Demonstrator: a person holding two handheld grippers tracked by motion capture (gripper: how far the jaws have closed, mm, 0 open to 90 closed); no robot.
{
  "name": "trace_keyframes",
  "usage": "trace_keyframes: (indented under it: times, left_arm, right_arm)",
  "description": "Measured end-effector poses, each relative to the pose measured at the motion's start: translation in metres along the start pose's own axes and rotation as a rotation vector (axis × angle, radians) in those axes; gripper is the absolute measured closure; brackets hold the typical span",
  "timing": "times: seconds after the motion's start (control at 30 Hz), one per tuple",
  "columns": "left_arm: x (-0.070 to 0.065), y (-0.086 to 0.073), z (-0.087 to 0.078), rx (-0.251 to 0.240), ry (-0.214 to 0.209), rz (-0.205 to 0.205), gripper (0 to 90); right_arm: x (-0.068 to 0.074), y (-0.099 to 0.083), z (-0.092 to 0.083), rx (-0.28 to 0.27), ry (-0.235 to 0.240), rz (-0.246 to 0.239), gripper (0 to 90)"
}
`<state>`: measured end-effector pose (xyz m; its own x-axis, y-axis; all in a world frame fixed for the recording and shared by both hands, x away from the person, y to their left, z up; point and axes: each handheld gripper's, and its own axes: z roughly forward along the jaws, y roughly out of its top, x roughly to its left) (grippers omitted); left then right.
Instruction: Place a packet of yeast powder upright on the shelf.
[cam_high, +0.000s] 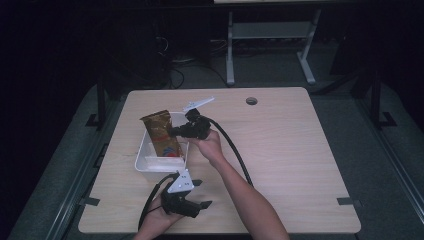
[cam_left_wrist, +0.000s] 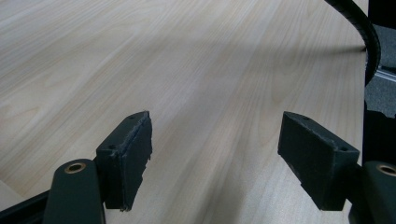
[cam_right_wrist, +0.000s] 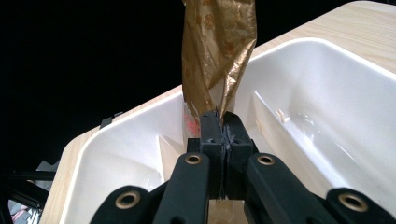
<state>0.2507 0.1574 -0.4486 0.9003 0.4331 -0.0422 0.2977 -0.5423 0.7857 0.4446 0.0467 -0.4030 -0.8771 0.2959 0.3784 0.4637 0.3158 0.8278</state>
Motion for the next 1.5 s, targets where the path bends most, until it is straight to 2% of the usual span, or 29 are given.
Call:
trace_keyframes:
  times: [0.47,0.67,0.93,1.23,1.37,1.5]
  left_arm:
    - [-0.002,0.000,0.002,0.004,-0.005,0.007,25.4]
    - [-0.002,0.000,0.003,0.007,-0.005,0.008,25.4]
    - [-0.001,0.000,0.003,0.007,-0.005,0.005,25.4]
    - [-0.001,0.000,0.004,0.009,-0.009,0.007,25.4]
    - [-0.001,0.000,0.005,0.011,-0.010,0.003,25.4]
    - [0.000,0.000,0.004,0.004,-0.014,-0.004,25.4]
  right_arm:
    - [-0.006,-0.008,-0.011,0.025,-0.014,0.024,84.8]
    - [-0.008,-0.011,-0.015,0.039,-0.024,0.029,80.1]
    - [-0.008,-0.014,-0.023,0.041,-0.028,0.041,69.5]
    - [-0.005,-0.018,-0.044,0.045,-0.033,0.032,61.1]
    - [-0.003,-0.021,-0.055,0.054,-0.051,0.023,55.9]
    - [-0.004,-0.025,-0.066,0.044,-0.055,0.034,53.2]
